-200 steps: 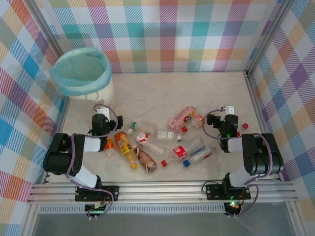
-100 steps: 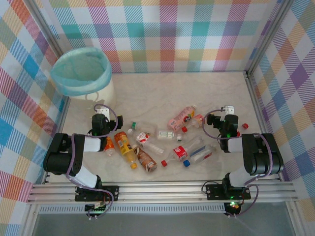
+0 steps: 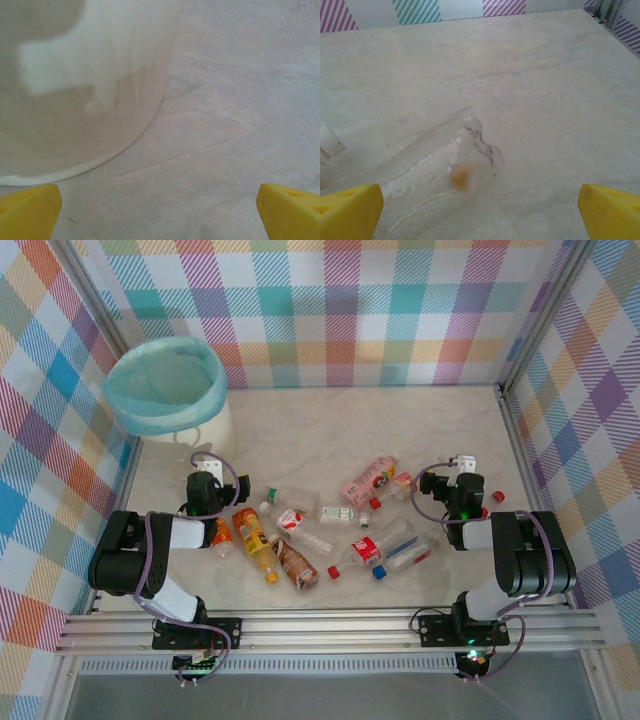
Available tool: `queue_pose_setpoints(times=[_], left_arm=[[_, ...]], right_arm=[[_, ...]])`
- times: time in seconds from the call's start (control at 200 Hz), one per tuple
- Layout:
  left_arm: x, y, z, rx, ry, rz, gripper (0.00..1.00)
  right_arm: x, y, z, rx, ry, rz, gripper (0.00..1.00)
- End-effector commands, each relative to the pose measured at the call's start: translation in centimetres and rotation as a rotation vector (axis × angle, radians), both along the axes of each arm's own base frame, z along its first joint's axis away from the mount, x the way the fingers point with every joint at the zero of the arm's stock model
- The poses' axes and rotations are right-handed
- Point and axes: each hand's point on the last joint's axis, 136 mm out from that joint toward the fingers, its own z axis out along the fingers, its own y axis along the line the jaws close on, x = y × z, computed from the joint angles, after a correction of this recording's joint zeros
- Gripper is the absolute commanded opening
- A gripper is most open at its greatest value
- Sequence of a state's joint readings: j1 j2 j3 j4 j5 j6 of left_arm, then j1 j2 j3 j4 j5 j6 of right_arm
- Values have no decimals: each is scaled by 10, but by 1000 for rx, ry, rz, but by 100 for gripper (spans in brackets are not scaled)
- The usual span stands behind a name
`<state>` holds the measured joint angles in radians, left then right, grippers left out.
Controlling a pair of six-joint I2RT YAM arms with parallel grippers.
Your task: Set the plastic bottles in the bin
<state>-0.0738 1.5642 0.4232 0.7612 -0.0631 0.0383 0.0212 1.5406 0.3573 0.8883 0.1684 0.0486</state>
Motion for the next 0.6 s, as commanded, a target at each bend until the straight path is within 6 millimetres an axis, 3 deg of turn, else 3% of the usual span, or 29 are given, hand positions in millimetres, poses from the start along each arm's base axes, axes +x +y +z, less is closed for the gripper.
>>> queue_pose_setpoints(times=[0.0, 0.15, 0.325, 0.44, 0.595], left_arm=[[6, -1, 14, -9, -30, -19, 100], [3, -4, 33, -11, -24, -39, 98], [-9, -4, 53, -10, -87, -38, 97], [-18, -15, 77, 11, -117, -73, 96], [-35, -45, 122, 67, -196, -168, 94]], right_arm=[[3, 4, 18, 13, -54, 10, 100], [-2, 5, 31, 6, -64, 22, 98], [-6, 4, 65, 28, -38, -2, 96], [-8, 22, 96, 113, -13, 62, 91], [-9, 61, 113, 311, 182, 141, 88]])
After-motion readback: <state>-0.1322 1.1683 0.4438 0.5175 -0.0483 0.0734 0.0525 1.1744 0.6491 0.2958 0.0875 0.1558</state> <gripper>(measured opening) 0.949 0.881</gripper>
